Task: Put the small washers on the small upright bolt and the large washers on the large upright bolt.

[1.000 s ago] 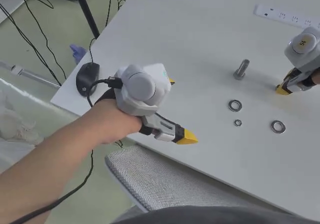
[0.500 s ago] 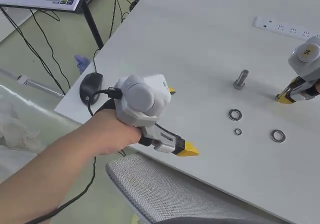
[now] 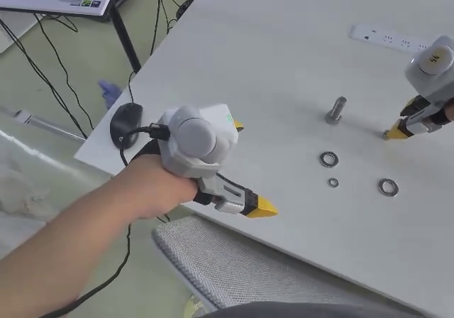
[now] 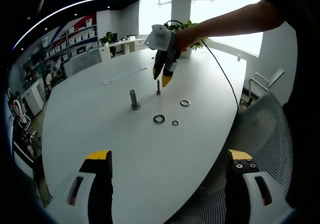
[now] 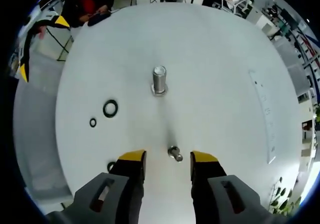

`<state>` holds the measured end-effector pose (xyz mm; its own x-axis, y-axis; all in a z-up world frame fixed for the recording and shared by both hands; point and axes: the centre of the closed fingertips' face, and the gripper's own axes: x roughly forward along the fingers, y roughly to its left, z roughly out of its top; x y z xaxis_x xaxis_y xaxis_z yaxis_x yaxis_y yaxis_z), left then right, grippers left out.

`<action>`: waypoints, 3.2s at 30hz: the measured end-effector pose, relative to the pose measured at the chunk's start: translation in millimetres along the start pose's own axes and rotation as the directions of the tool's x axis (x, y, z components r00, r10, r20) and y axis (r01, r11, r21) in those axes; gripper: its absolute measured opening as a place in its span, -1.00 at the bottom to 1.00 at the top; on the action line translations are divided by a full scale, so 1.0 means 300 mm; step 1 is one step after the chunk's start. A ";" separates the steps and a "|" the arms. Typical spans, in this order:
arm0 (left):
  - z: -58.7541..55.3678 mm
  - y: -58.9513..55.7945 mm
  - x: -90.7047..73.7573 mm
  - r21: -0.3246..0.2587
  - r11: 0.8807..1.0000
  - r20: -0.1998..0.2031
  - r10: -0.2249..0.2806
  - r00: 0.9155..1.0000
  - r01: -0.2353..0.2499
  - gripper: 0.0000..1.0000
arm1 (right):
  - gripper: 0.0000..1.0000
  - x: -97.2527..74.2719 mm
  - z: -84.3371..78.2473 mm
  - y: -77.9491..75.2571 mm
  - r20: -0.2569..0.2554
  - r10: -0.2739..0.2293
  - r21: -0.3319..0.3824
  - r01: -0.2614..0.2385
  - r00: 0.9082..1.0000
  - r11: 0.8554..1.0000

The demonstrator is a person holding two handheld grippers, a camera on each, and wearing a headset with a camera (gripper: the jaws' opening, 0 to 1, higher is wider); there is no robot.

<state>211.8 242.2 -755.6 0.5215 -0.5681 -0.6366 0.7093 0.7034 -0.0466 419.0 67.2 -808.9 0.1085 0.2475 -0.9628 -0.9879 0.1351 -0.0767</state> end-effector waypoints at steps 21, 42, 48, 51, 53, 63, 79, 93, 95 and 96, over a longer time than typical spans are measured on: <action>-0.018 -0.002 -0.052 0.067 0.994 -0.012 -0.081 0.997 0.082 0.81 | -0.21 -0.020 0.029 0.149 0.032 -0.014 0.067 0.011 0.999 0.998; -0.020 0.008 -0.058 0.106 0.983 -0.016 -0.148 0.989 0.149 0.79 | -0.22 0.041 0.093 0.440 0.064 0.058 0.124 -0.066 0.996 0.990; -0.015 -0.001 -0.053 0.084 0.985 0.008 -0.155 0.988 0.153 0.78 | -0.23 0.070 0.099 0.484 0.049 0.080 0.122 -0.085 0.996 0.989; -0.023 -0.008 -0.058 0.090 0.983 0.004 -0.161 0.987 0.160 0.78 | -0.24 0.080 0.111 0.480 0.048 0.072 0.117 -0.077 0.996 0.990; -0.024 -0.011 -0.061 0.090 0.983 0.008 -0.165 0.986 0.163 0.77 | -0.23 0.089 0.122 0.474 0.064 0.068 0.133 -0.076 0.996 0.988; -0.047 -0.013 -0.062 0.084 0.980 -0.001 -0.180 0.984 0.179 0.75 | -0.26 0.152 0.107 0.472 0.041 0.056 0.136 -0.061 0.998 0.989; -0.043 -0.018 -0.050 0.100 0.974 -0.015 -0.205 0.979 0.206 0.70 | -0.30 0.189 0.086 0.480 0.032 0.036 0.143 -0.040 0.999 0.989; -0.061 -0.028 -0.059 0.090 0.974 -0.010 -0.208 0.978 0.208 0.68 | -0.43 0.196 0.094 0.482 -0.006 0.038 0.118 -0.037 0.999 0.992; -0.063 -0.021 -0.063 0.080 0.977 -0.005 -0.201 0.980 0.200 0.69 | -0.47 0.197 0.096 0.485 -0.027 0.043 0.109 -0.039 0.999 0.993; -0.063 -0.018 -0.066 0.076 0.977 -0.002 -0.201 0.980 0.201 0.68 | -0.49 0.197 0.096 0.486 -0.037 0.045 0.105 -0.041 0.998 0.994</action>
<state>188.7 257.8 -757.4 0.3674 -0.6971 -0.6157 0.8334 0.5406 -0.1147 284.5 129.2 -869.5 0.0594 0.2179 -0.9742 -0.9745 0.2243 -0.0093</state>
